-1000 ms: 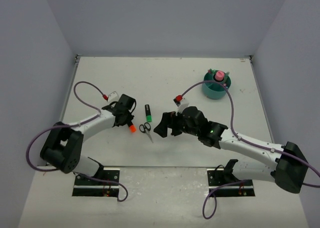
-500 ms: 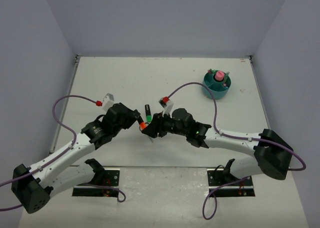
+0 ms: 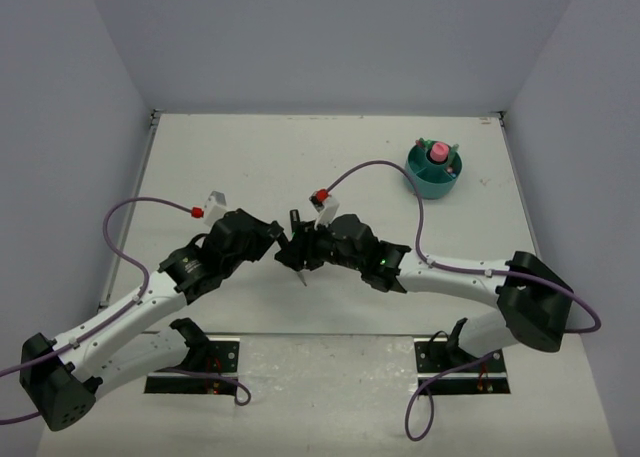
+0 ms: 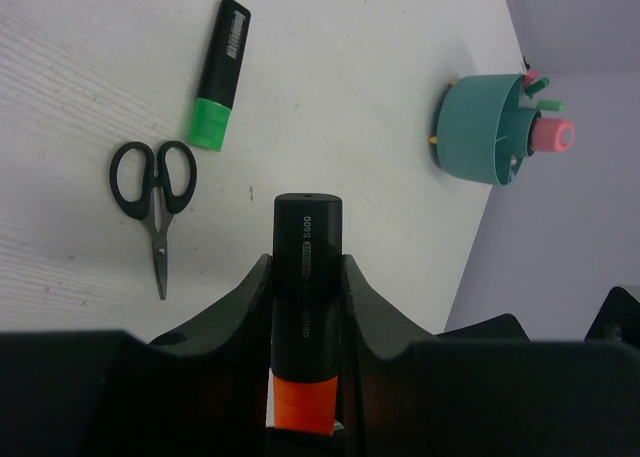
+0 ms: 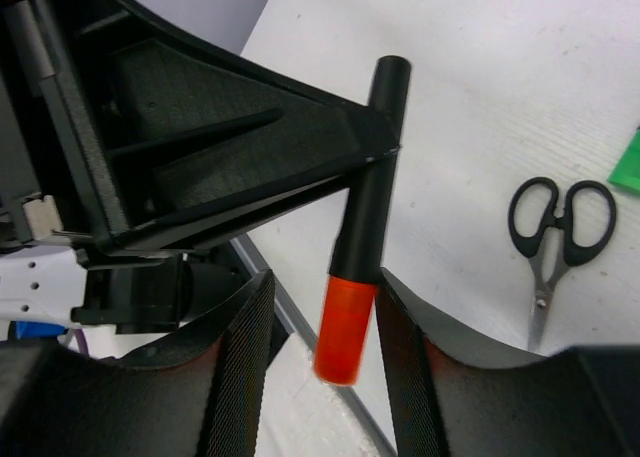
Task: Sort the stationery into containers
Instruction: Pick up the pen from the center of the board, then place the pen in the storage box.
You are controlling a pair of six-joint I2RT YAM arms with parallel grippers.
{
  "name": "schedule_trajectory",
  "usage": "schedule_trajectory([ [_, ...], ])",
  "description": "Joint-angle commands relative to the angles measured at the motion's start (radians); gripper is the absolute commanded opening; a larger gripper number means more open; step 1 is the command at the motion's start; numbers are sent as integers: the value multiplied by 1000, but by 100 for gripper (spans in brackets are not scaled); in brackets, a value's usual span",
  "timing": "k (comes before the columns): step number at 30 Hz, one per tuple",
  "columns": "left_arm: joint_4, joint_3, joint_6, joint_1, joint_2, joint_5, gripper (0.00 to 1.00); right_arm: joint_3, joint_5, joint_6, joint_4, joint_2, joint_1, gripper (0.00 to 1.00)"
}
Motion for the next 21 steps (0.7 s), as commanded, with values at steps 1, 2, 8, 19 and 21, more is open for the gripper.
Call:
schedule_trajectory([
  [1, 8, 5, -28, -8, -7, -41, 0, 71, 49, -12, -20, 10, 36, 49],
  [2, 8, 5, -29, -7, -7, -44, 0, 70, 58, -12, -23, 9, 44, 47],
  [8, 9, 7, -24, -10, 1, -41, 0, 55, 162, 1, -63, -26, 53, 0],
  [19, -94, 118, 139, -11, -49, -164, 100, 106, 186, -35, -347, -115, -78, 0],
  [21, -187, 229, 208, -10, -43, -229, 100, 130, 113, -82, -464, -130, -174, 0],
])
